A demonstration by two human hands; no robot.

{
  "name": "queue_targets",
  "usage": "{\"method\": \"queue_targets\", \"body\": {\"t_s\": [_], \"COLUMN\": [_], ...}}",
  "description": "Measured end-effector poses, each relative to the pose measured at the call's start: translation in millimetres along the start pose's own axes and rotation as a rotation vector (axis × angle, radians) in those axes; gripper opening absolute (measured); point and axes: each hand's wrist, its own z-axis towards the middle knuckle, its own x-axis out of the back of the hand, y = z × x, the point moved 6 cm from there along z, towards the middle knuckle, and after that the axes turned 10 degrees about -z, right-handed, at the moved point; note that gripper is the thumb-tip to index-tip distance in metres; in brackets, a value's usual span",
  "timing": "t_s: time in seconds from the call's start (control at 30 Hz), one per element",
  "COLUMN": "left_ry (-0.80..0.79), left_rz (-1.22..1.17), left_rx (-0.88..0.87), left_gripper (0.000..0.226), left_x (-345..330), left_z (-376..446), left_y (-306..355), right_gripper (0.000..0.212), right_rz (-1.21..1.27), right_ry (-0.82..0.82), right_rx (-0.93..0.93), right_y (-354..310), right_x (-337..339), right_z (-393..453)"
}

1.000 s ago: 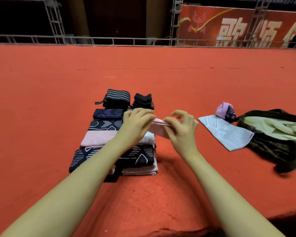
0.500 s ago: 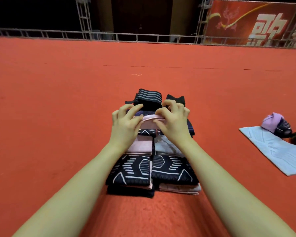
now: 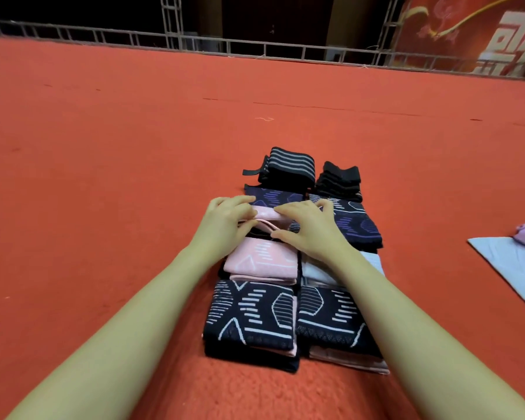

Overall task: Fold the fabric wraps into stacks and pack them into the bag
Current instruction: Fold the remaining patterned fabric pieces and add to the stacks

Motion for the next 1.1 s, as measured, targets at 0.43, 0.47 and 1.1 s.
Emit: {"method": "queue_targets", "body": {"t_s": [0.43, 0.47, 1.1], "left_ry": [0.270, 0.250, -0.666], "left_rz": [0.291, 0.303, 0.278], "left_rx": [-0.411, -0.414, 0.364], "left_gripper": [0.004, 0.005, 0.050], "left_x": [14.0, 12.5, -33.9], "left_z": [6.2, 10.2, -16.8], "left_y": [31.8, 31.9, 11.1], "right_gripper": [0.020, 0.017, 0.050], "right_rz": [-0.299, -0.310, -0.134], "right_ry": [0.523, 0.542, -0.613], "right_rx": [0.065, 0.057, -0.128], "right_y": [-5.4, -3.8, 2.3], "right_x": [26.0, 27.7, -34.0], "right_z": [0.8, 0.4, -22.4]}}
